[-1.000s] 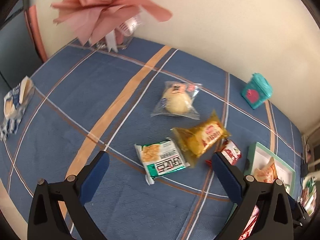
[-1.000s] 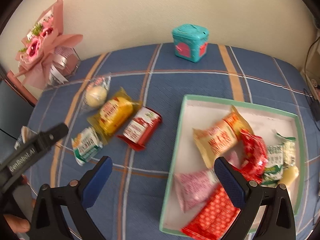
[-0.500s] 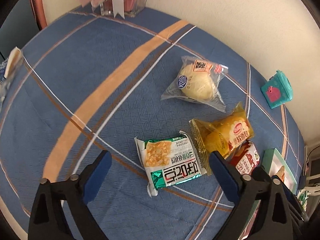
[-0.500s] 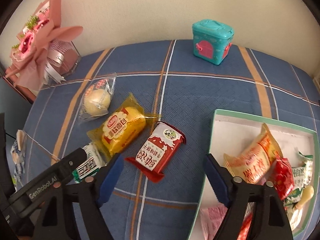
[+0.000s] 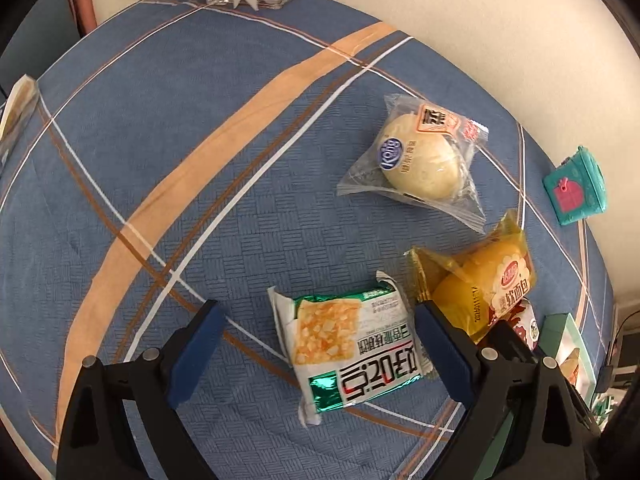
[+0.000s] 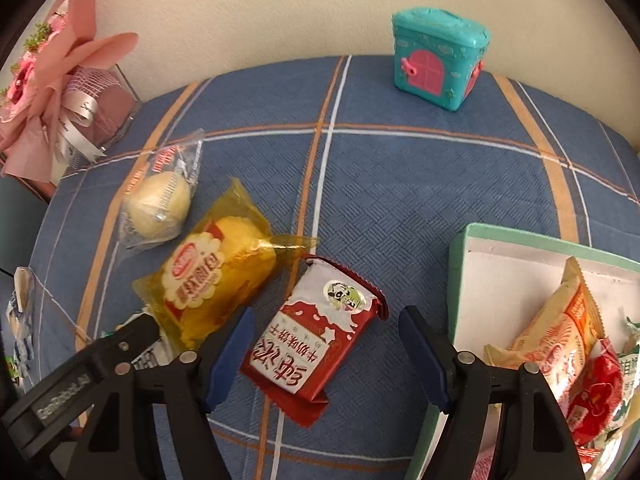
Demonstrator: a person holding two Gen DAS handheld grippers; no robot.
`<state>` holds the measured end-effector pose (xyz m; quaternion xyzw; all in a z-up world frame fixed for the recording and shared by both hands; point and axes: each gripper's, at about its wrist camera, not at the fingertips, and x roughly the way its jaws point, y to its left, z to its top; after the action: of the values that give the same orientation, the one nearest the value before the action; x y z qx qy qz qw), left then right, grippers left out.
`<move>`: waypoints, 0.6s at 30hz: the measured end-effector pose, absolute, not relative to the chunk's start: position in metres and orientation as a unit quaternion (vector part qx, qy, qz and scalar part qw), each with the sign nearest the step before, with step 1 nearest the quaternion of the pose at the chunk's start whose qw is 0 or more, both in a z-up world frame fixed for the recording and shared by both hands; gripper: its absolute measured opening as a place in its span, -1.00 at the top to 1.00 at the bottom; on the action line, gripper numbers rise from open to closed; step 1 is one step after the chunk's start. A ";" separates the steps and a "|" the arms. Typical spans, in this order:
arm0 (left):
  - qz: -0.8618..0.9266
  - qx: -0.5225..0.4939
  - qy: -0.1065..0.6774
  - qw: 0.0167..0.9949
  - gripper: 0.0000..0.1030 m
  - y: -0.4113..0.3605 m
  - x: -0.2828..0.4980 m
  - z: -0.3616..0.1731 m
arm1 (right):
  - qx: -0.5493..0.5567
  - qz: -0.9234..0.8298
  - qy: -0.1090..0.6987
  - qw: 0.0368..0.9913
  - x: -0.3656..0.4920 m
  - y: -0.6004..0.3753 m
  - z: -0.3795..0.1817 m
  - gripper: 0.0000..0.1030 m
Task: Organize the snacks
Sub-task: 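Grasp the green-white cracker pack with left tool while right tool grasps red milk biscuit pack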
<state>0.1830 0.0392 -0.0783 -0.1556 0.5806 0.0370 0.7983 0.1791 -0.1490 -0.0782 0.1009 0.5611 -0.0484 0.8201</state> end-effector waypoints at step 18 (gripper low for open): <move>0.010 -0.155 0.577 0.802 -0.04 0.026 0.175 -0.077 | 0.108 -0.041 0.573 0.811 0.161 -0.147 -0.078 0.19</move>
<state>0.1746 0.0258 -0.0767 -0.1550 0.5774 0.0099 0.8015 0.1608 -0.1468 -0.0776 0.1076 0.5735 -0.0411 0.8111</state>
